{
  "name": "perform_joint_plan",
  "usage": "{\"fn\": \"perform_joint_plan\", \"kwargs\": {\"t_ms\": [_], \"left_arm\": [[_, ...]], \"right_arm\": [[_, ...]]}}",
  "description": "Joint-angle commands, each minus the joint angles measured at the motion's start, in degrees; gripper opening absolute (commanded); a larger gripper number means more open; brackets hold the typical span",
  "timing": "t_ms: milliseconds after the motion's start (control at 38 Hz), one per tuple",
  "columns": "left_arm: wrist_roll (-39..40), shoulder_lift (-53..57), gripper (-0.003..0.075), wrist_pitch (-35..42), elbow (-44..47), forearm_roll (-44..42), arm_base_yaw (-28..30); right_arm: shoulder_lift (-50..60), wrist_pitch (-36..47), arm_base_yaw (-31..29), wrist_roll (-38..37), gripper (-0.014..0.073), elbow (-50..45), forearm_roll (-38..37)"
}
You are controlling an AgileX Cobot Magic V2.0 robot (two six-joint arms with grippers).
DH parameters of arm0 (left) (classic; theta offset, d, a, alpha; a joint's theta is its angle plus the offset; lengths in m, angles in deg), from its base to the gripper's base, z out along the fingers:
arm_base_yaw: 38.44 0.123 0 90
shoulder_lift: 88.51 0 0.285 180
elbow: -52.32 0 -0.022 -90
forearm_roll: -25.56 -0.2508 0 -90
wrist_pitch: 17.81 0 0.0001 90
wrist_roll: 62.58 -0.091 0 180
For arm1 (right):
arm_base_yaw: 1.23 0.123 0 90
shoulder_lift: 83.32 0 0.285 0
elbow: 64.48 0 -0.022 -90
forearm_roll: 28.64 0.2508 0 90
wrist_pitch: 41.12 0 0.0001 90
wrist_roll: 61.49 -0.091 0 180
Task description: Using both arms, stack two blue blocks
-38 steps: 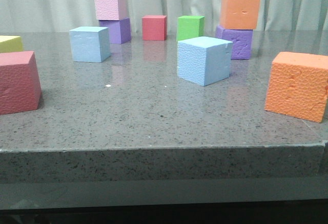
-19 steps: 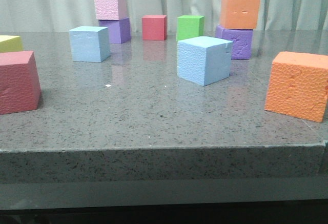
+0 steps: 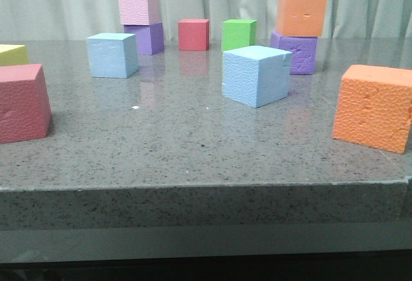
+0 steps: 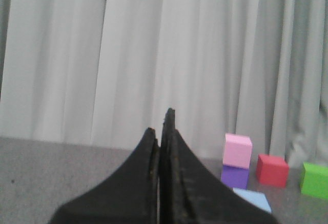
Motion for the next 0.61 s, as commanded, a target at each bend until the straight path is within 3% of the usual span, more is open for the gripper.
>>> {"fn": "perform_joint_plan", "kwargs": {"t_ms": [0, 158, 580], "left_arm": [[-0.2, -6.9, -0.0020, -4.6, -7.1, -0.9, 0.1], [-0.2, -15.2, -0.0020, -11.2, -12.7, -1.2, 0.1], [-0.2, -20.7, -0.0020, -6.4, -13.4, -1.2, 0.1]], "right_arm": [[-6.8, -2.4, -0.4, -0.1, -0.0070, 6.9, 0.3], [-15.7, -9.0, -0.4, -0.1, -0.0070, 13.4, 0.3], [-19.7, -9.2, -0.4, -0.1, -0.0071, 15.0, 0.7]]}}
